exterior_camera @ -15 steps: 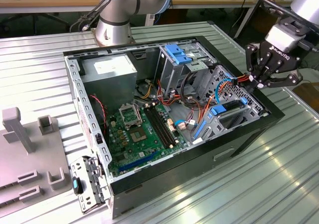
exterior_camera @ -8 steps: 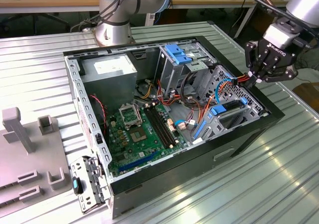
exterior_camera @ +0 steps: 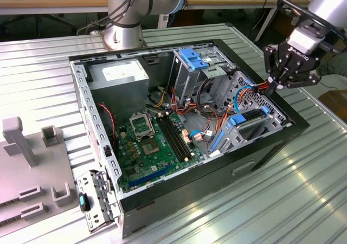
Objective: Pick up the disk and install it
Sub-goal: 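Insert the first disk wire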
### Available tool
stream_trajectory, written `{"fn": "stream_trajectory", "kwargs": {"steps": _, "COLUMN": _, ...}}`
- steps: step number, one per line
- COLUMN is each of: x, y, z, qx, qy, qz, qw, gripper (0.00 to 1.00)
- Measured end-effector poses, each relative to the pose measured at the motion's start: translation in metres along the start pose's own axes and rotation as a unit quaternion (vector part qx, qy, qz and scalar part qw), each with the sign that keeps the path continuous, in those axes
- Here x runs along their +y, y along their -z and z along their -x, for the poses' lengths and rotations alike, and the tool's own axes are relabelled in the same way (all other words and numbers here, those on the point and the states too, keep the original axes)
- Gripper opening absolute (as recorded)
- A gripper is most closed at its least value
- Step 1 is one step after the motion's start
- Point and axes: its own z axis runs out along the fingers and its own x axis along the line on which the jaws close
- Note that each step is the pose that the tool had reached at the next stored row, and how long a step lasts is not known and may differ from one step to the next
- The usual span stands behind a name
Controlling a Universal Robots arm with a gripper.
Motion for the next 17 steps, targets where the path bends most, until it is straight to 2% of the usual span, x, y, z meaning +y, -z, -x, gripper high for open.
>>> {"fn": "stream_trajectory", "kwargs": {"steps": 5, "x": -0.0091, "y": 0.0001, "z": 0.0113, "qx": -0.0001, "qy": 0.0, "qz": 0.0, "qw": 1.0, "gripper": 0.11}}
{"fn": "stream_trajectory", "kwargs": {"steps": 7, "x": -0.0127, "y": -0.0005, "z": 0.0216, "qx": 0.0015, "qy": 0.0, "qz": 0.0004, "qw": 1.0, "gripper": 0.11}}
{"fn": "stream_trajectory", "kwargs": {"steps": 8, "x": -0.0132, "y": -0.0005, "z": 0.0234, "qx": 0.0017, "qy": 0.0, "qz": 0.0005, "qw": 1.0, "gripper": 0.11}}
{"fn": "stream_trajectory", "kwargs": {"steps": 12, "x": -0.0137, "y": -0.0005, "z": 0.0237, "qx": 0.0016, "qy": 0.007, "qz": 0.0007, "qw": 1.0, "gripper": 0.11}}
{"fn": "stream_trajectory", "kwargs": {"steps": 15, "x": -0.0137, "y": -0.0004, "z": 0.0237, "qx": 0.0007, "qy": 0.037, "qz": 0.0009, "qw": 0.9993, "gripper": 0.11}}
{"fn": "stream_trajectory", "kwargs": {"steps": 17, "x": -0.0137, "y": -0.0004, "z": 0.0237, "qx": 0.0002, "qy": 0.057, "qz": 0.0009, "qw": 0.9984, "gripper": 0.11}}
